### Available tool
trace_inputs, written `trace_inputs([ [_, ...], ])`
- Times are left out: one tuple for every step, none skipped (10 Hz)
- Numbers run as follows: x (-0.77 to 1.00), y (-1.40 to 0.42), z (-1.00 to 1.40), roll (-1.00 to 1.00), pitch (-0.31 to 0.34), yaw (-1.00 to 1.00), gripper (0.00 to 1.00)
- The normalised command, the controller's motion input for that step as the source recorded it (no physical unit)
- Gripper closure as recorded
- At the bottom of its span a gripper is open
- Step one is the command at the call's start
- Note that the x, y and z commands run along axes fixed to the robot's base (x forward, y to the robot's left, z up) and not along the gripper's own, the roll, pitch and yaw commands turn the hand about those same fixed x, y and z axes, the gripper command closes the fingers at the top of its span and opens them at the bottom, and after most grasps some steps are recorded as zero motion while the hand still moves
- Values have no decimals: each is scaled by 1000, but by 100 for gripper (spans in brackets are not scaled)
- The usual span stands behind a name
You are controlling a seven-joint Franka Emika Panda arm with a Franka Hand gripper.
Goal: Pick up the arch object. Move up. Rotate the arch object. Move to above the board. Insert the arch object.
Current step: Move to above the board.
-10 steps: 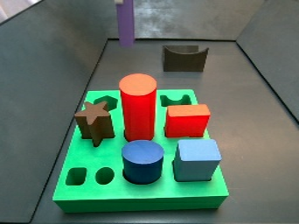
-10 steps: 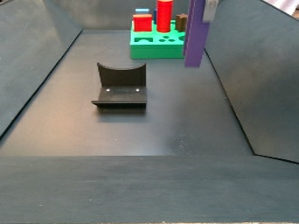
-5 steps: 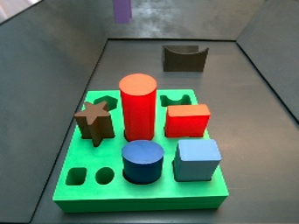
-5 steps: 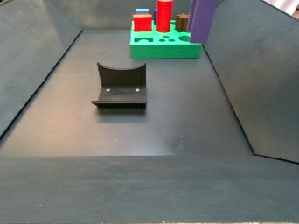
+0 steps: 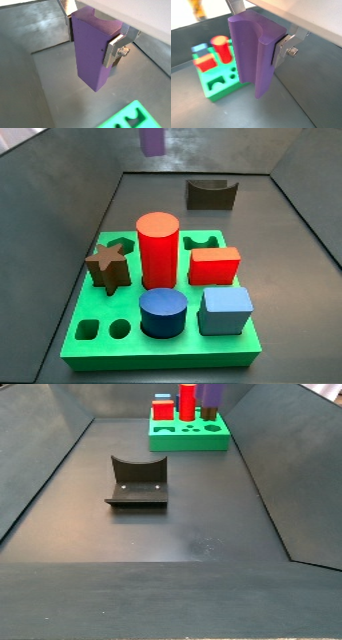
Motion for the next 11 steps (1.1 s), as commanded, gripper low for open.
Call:
trace_inputs([
  [402,-1000,248,71,74,1000,100],
  [419,-1000,253,71,89,1000,100],
  [429,-1000,256,71,95,1000,100],
  [458,-1000,261,76,111,1000,100],
  [460,-950,252,80,122,1000,100],
  [322,-591,164,89,140,1000,100],
  [256,-429,120,89,147,1000,100],
  [125,-172,57,89,160,1000,100],
  [96,-116,42,91,164,1000,100],
  [74,-72,28,96,178,1000,100],
  [78,-62,23,100,188,1000,100],
])
